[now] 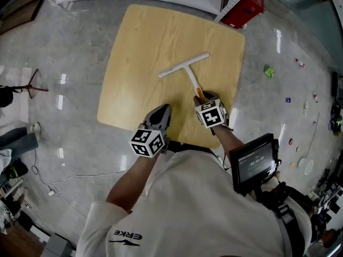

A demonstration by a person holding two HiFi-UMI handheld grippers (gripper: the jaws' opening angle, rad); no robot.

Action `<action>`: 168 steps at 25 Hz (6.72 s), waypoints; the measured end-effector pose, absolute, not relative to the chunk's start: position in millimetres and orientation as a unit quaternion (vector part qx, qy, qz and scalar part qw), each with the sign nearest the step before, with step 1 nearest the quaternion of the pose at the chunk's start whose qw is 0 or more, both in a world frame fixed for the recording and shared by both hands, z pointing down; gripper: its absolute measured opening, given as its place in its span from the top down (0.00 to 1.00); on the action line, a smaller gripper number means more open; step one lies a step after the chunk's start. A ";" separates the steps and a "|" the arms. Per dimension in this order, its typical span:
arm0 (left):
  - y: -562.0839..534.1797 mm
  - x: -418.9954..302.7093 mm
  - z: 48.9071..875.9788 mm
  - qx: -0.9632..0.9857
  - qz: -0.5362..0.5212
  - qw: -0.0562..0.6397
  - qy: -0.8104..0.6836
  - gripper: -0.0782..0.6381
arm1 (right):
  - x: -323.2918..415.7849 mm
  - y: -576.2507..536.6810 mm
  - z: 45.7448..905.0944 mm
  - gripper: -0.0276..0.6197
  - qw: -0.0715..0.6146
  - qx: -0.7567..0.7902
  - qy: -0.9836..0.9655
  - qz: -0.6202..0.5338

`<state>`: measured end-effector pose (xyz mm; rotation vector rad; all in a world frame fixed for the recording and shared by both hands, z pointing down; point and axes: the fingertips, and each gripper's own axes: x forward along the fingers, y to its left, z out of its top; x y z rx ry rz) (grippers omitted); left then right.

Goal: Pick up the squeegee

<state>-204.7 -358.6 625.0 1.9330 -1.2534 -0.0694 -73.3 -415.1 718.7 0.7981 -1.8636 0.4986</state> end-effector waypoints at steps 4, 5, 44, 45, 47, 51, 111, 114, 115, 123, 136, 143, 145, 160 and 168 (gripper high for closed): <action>-361.6 -210.1 627.9 0.766 -0.026 0.408 -0.496 0.89 | -73.9 -416.4 721.1 0.72 0.515 0.325 -0.766 0.206; -361.8 -210.9 627.6 0.766 -0.025 0.408 -0.495 0.88 | -73.8 -416.1 720.5 0.74 0.518 0.326 -0.764 0.206; -359.0 -203.1 611.7 0.782 -0.027 0.396 -0.481 0.89 | -83.3 -413.4 652.5 0.76 0.422 0.366 -0.808 0.188; -358.2 -203.3 611.5 0.782 -0.027 0.396 -0.480 0.88 | -84.5 -412.2 651.8 0.76 0.421 0.366 -0.808 0.187; -357.8 -202.9 611.7 0.784 -0.026 0.395 -0.479 0.88 | -85.8 -411.0 652.0 0.76 0.421 0.364 -0.809 0.188; -359.3 -200.8 613.7 0.786 -0.024 0.396 -0.474 0.88 | -86.1 -409.5 655.3 0.76 0.430 0.357 -0.807 0.192; -374.4 -215.1 641.3 0.770 0.001 0.425 -0.476 0.88 | -101.7 -430.5 708.4 0.77 0.534 0.290 -0.778 0.159; -376.4 -218.2 644.9 0.768 0.000 0.426 -0.479 0.88 | -105.5 -438.3 713.9 0.77 0.539 0.289 -0.776 0.155; -376.7 -220.1 646.0 0.767 0.000 0.427 -0.480 0.88 | -107.1 -440.4 715.7 0.77 0.541 0.290 -0.774 0.155; -378.3 -233.5 646.2 0.760 -0.004 0.429 -0.488 0.88 | -114.7 -446.6 713.3 0.82 0.545 0.299 -0.770 0.147; -379.5 -219.4 637.7 0.776 -0.003 0.417 -0.472 0.88 | -104.9 -448.0 684.7 0.83 0.494 0.340 -0.788 0.142; -370.6 -208.6 629.0 0.786 -0.003 0.403 -0.469 0.88 | -98.6 -438.5 664.0 0.83 0.456 0.360 -0.802 0.138; -365.5 -204.7 625.4 0.788 -0.003 0.398 -0.469 0.88 | -96.3 -434.2 654.7 0.83 0.442 0.366 -0.808 0.134; -325.2 -159.5 580.1 0.803 -0.003 0.364 -0.472 0.88 | -59.6 -410.8 533.9 0.83 0.294 0.410 -0.854 0.125; -312.2 -135.1 577.5 0.806 -0.012 0.346 -0.481 0.88 | -27.3 -407.2 504.4 0.83 0.227 0.413 -0.871 0.137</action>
